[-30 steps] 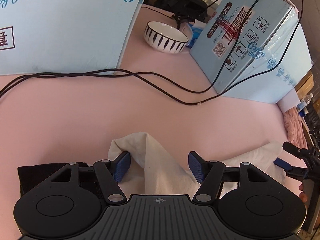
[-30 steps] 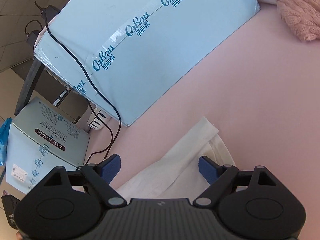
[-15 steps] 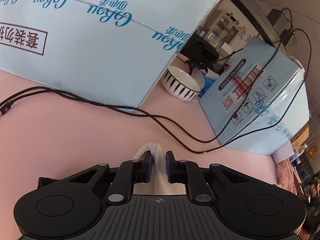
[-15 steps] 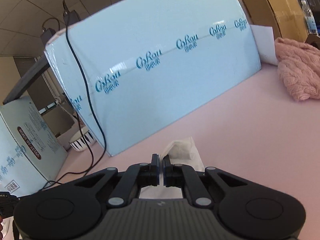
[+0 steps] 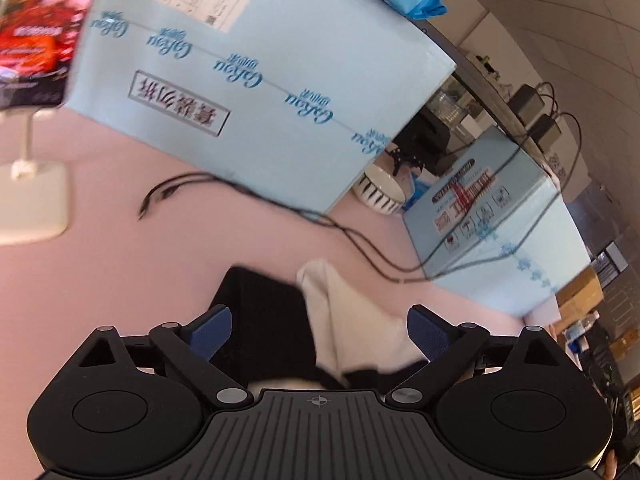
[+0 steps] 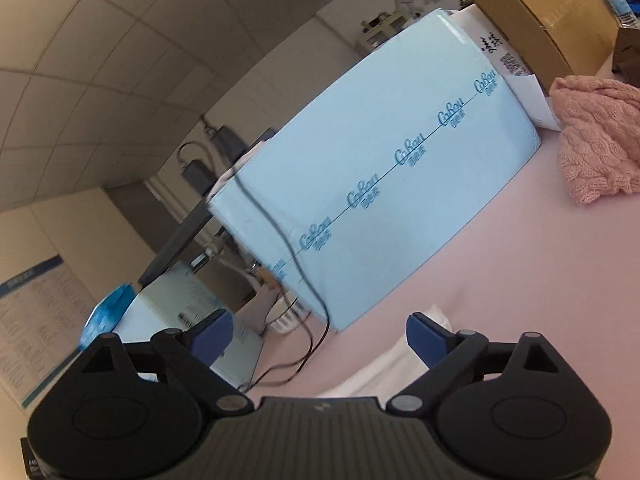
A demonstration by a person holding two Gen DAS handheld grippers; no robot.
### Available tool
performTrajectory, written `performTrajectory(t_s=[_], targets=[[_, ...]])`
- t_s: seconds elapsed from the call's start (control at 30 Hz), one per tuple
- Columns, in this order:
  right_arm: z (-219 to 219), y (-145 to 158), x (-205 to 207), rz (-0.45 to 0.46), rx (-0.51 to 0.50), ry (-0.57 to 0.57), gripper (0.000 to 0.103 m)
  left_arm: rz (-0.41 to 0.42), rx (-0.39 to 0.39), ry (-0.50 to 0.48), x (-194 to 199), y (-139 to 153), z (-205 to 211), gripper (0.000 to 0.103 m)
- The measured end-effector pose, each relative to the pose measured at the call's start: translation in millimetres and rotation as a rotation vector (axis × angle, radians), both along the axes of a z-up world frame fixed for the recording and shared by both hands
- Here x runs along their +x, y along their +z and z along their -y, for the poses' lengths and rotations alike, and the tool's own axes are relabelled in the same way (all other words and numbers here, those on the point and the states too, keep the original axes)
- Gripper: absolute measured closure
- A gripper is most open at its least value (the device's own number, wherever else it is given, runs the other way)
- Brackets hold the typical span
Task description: Fold clothes
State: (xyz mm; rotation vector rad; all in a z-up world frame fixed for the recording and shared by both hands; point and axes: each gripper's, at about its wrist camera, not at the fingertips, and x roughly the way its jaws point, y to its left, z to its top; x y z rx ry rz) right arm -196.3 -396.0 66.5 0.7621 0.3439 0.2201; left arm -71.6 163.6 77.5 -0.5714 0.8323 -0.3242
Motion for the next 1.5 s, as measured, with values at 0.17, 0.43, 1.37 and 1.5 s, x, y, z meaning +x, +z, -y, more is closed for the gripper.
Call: performTrajectory(t_s=[0.17,0.43,1.37,1.5], targets=[[-5,-8,-62,-0.183,0.035,0.200,0.006,-0.160,-0.065,0.024,-66,-38,-23,0.006],[-16,-51,-111,-0.418,0.127,0.098,0.006,-0.169,0.091,-0.117,-83,-61,33,0.000],[-53,-87,-69,-0.187,-0.079,-0.220,0.088,-0.023,0.204,-0.161,-40,-64,74,0.038],[-55,-87,-76,-0.158,-0.097,-0.216,0.090,0.018,0.285,-0.149,-54,-60,75,0.068]])
